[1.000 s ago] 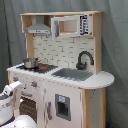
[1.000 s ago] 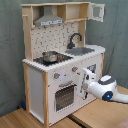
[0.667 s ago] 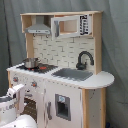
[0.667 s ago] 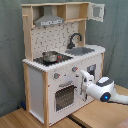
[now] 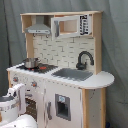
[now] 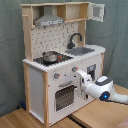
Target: Play with the kitchen
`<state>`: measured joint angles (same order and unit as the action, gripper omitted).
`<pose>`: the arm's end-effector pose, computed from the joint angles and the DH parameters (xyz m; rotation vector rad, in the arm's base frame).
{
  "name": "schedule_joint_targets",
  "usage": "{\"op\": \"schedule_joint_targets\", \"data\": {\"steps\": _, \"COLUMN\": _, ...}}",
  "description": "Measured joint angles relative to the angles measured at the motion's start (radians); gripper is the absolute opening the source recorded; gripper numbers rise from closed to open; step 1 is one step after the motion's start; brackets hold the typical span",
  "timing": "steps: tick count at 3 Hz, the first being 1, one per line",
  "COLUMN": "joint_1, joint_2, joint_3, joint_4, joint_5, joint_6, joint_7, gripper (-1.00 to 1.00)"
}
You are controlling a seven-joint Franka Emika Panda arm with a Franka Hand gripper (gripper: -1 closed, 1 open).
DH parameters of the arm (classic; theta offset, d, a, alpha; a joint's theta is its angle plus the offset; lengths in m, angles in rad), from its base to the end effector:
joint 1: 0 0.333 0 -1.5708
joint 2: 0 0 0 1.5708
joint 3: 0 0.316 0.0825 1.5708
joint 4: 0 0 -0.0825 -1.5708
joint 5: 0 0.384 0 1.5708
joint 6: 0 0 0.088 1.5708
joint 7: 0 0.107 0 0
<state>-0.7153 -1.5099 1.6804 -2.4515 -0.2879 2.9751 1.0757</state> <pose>0.3163 0.4045 0.2583 1.7967 0.6161 1.5575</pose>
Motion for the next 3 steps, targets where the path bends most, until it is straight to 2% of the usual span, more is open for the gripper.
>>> {"op": "schedule_joint_targets", "data": {"steps": 1, "joint_1": -0.074, "joint_2": 0.0, "joint_3": 0.0, "joint_4": 0.052, "joint_5": 0.0, "joint_6": 0.046, "joint_7": -0.016, "gripper": 1.0}}
{"op": "schedule_joint_targets", "data": {"steps": 2, "joint_1": -0.091, "joint_2": 0.0, "joint_3": 0.0, "joint_4": 0.067, "joint_5": 0.0, "joint_6": 0.046, "joint_7": -0.016, "gripper": 1.0}}
{"op": "schedule_joint_targets", "data": {"steps": 3, "joint_1": -0.091, "joint_2": 0.0, "joint_3": 0.0, "joint_4": 0.067, "joint_5": 0.0, "joint_6": 0.046, "joint_7": -0.016, "gripper": -1.0}}
